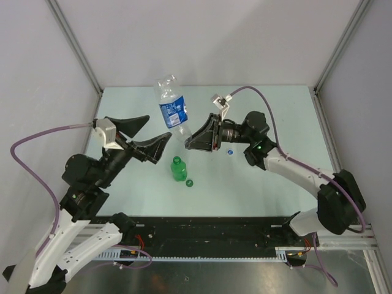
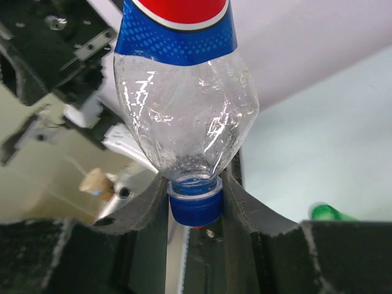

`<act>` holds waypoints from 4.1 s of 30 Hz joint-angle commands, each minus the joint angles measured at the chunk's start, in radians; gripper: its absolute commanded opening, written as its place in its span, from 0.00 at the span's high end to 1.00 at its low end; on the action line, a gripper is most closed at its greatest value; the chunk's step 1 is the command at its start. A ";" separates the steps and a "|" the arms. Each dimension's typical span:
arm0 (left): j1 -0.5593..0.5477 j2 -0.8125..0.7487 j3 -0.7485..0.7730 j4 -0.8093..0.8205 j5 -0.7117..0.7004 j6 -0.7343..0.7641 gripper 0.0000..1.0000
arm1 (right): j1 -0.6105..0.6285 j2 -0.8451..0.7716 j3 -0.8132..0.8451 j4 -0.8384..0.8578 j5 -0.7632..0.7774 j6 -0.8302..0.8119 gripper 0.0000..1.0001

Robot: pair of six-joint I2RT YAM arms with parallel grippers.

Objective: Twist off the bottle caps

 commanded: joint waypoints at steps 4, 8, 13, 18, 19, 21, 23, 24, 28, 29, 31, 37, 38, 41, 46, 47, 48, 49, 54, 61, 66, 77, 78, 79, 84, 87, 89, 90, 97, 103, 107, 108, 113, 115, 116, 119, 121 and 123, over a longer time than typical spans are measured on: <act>0.003 -0.017 -0.025 -0.194 -0.036 0.096 0.00 | -0.080 -0.178 0.039 -0.561 0.214 -0.357 1.00; 0.004 0.011 -0.023 -0.264 -0.012 0.126 0.00 | -0.105 -0.254 0.043 -0.776 0.337 -0.502 1.00; 0.003 0.097 0.022 -0.356 0.017 0.178 0.01 | -0.111 -0.320 0.048 -0.995 0.515 -0.618 1.00; 0.003 0.185 0.118 -0.428 0.075 0.272 0.01 | -0.110 -0.357 0.047 -1.130 0.595 -0.668 1.00; 0.003 0.205 0.143 -0.448 0.090 0.293 0.00 | -0.109 -0.365 0.047 -1.152 0.604 -0.673 1.00; 0.003 0.249 0.202 -0.491 0.125 0.333 0.00 | -0.108 -0.381 0.048 -1.191 0.619 -0.682 1.00; -0.001 0.304 0.268 -0.535 0.159 0.377 0.01 | -0.106 -0.395 0.048 -1.227 0.625 -0.689 1.00; -0.007 0.327 0.294 -0.557 0.166 0.400 0.00 | -0.106 -0.400 0.047 -1.246 0.625 -0.690 1.00; -0.115 0.408 0.364 -0.627 0.075 0.518 0.01 | -0.104 -0.409 0.059 -1.324 0.603 -0.692 1.00; -0.160 0.424 0.369 -0.634 0.023 0.555 0.01 | -0.102 -0.409 0.062 -1.344 0.595 -0.691 1.00; -0.241 0.460 0.376 -0.640 -0.086 0.628 0.00 | -0.100 -0.408 0.070 -1.376 0.577 -0.688 1.00; -0.443 0.578 0.395 -0.634 -0.369 0.785 0.01 | -0.091 -0.396 0.091 -1.438 0.505 -0.659 1.00; -0.474 0.601 0.400 -0.630 -0.420 0.811 0.01 | -0.089 -0.393 0.094 -1.444 0.489 -0.654 1.00; -0.547 0.672 0.406 -0.613 -0.556 0.870 0.01 | -0.085 -0.386 0.101 -1.454 0.457 -0.641 1.00; -0.610 0.719 0.397 -0.554 -0.643 0.918 0.01 | -0.083 -0.380 0.101 -1.471 0.443 -0.642 1.00; -0.617 0.716 0.392 -0.540 -0.650 0.923 0.00 | -0.082 -0.377 0.101 -1.475 0.441 -0.644 1.00; -0.625 0.710 0.385 -0.526 -0.655 0.929 0.01 | -0.082 -0.375 0.101 -1.477 0.438 -0.646 1.00; -0.630 0.700 0.376 -0.512 -0.655 0.935 0.01 | -0.083 -0.372 0.100 -1.477 0.431 -0.647 1.00; -0.638 0.643 0.311 -0.467 -0.588 0.984 0.00 | -0.106 -0.355 0.108 -1.470 0.309 -0.650 1.00; -0.638 0.552 0.208 -0.457 -0.449 1.055 0.01 | -0.180 -0.343 0.137 -1.459 0.089 -0.632 1.00; -0.638 0.530 0.166 -0.443 -0.418 1.087 0.00 | -0.200 -0.339 0.147 -1.449 0.013 -0.618 1.00; -0.619 0.608 0.130 -0.275 -0.535 1.165 0.03 | -0.197 -0.329 0.149 -1.451 -0.068 -0.615 1.00; -0.609 0.606 0.124 -0.266 -0.527 1.167 0.06 | -0.197 -0.332 0.149 -1.449 -0.077 -0.613 1.00; -0.601 0.602 0.117 -0.258 -0.519 1.167 0.12 | -0.197 -0.334 0.149 -1.446 -0.087 -0.612 1.00; -0.558 0.571 0.075 -0.222 -0.497 1.164 0.41 | -0.198 -0.347 0.149 -1.430 -0.131 -0.607 1.00; -0.538 0.553 0.057 -0.213 -0.465 1.150 0.53 | -0.198 -0.350 0.149 -1.415 -0.157 -0.602 1.00; -0.533 0.548 0.051 -0.213 -0.451 1.140 0.60 | -0.198 -0.351 0.149 -1.405 -0.160 -0.596 1.00; -0.532 0.546 0.049 -0.212 -0.449 1.133 0.63 | -0.198 -0.353 0.150 -1.398 -0.160 -0.592 1.00; -0.527 0.533 0.045 -0.213 -0.431 1.094 0.86 | -0.206 -0.365 0.150 -1.334 -0.159 -0.551 0.90; -0.525 0.490 0.038 -0.212 -0.392 1.054 1.00 | -0.225 -0.389 0.150 -1.244 -0.136 -0.499 0.67; -0.519 0.455 0.022 -0.212 -0.383 1.025 1.00 | -0.250 -0.415 0.150 -1.129 -0.098 -0.434 0.50; -0.517 0.448 0.018 -0.212 -0.382 1.016 1.00 | -0.257 -0.424 0.150 -1.093 -0.090 -0.415 0.46; -0.502 0.405 0.005 -0.213 -0.366 0.955 1.00 | -0.289 -0.464 0.149 -0.900 -0.009 -0.329 0.27; -0.497 0.387 0.007 -0.213 -0.358 0.923 1.00 | -0.297 -0.478 0.149 -0.840 0.031 -0.314 0.21; -0.494 0.378 0.012 -0.214 -0.351 0.904 1.00 | -0.299 -0.485 0.149 -0.814 0.052 -0.310 0.18; -0.479 0.358 0.037 -0.214 -0.329 0.836 1.00 | -0.302 -0.506 0.151 -0.748 0.115 -0.315 0.12; -0.466 0.344 0.055 -0.215 -0.302 0.792 1.00 | -0.302 -0.517 0.150 -0.723 0.145 -0.328 0.08; -0.449 0.331 0.075 -0.218 -0.262 0.748 1.00 | -0.302 -0.521 0.150 -0.711 0.161 -0.346 0.05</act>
